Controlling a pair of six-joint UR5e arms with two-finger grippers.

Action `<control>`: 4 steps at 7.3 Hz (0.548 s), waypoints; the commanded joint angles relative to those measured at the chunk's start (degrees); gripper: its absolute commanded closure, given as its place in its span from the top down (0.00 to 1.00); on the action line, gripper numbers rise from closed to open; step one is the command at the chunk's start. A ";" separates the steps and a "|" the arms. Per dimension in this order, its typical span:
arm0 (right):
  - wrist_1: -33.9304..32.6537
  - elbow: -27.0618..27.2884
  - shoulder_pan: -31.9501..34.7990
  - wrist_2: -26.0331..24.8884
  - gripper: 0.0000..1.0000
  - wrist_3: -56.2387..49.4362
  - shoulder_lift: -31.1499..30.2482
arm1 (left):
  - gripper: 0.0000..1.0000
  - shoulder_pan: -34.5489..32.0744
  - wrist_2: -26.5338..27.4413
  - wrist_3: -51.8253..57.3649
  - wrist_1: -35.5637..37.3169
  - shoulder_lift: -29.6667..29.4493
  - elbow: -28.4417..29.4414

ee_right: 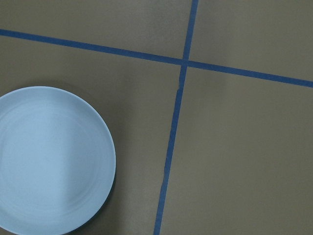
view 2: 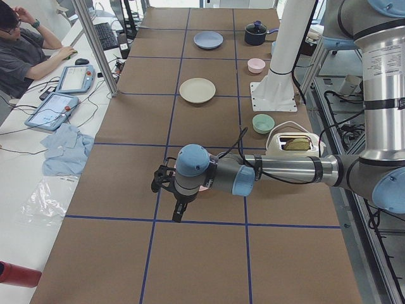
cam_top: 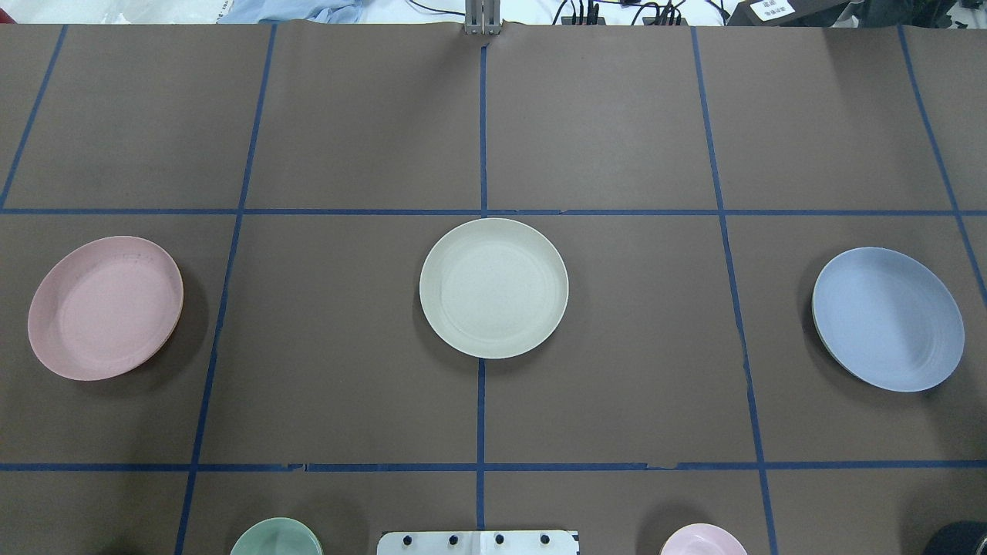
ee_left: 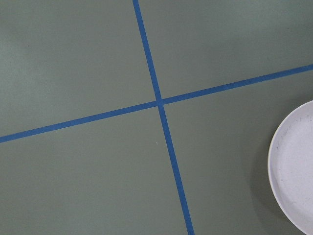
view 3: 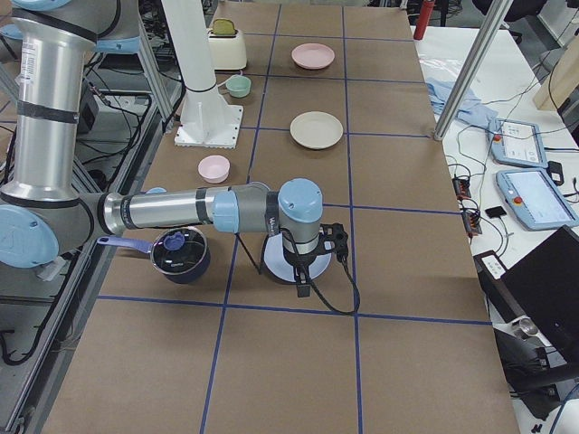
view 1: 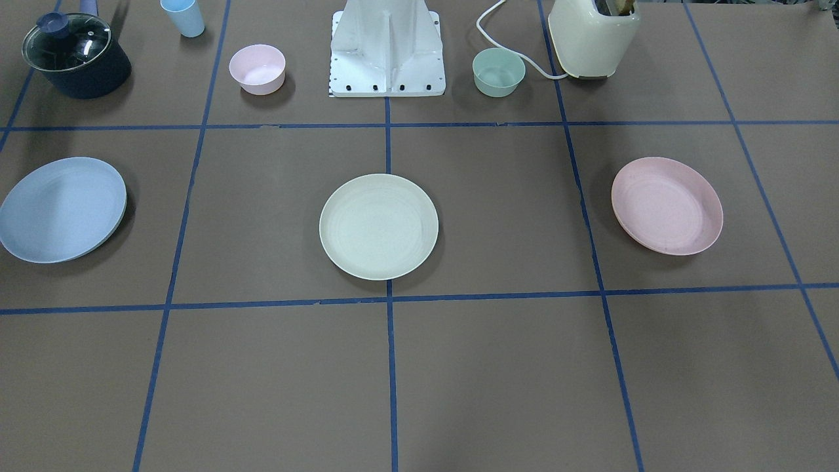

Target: Stack three plates with pink and blue

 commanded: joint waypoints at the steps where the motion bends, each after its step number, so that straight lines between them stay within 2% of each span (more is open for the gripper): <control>1: 0.00 0.41 0.00 -0.03 1.00 -0.09 0.58 | 1.00 0.03 0.00 0.00 -3.43 0.09 0.03; 4: 0.44 3.74 0.00 0.15 1.00 0.00 0.76 | 1.00 0.04 1.05 -0.18 -7.05 -0.26 0.03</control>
